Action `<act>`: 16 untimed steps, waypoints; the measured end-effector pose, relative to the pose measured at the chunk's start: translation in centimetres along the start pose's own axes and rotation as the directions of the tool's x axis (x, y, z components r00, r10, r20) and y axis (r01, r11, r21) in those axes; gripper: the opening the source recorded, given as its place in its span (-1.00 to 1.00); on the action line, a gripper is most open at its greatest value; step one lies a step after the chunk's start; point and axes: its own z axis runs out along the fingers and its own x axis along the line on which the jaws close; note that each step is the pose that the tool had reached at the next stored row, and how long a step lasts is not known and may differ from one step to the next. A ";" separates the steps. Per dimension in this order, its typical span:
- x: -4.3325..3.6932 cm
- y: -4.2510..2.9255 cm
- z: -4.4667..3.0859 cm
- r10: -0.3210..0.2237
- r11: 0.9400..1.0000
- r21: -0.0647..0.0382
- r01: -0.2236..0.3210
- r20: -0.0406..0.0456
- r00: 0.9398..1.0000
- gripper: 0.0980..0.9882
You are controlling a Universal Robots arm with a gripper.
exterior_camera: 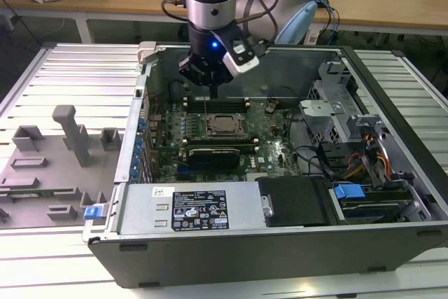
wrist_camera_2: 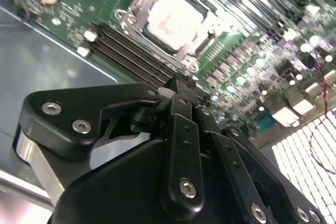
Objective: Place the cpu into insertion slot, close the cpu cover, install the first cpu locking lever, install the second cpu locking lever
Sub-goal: 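Install the first cpu locking lever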
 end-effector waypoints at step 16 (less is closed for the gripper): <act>3.07 0.25 -0.05 0.003 0.997 -0.074 -0.002 0.023 1.000 -0.98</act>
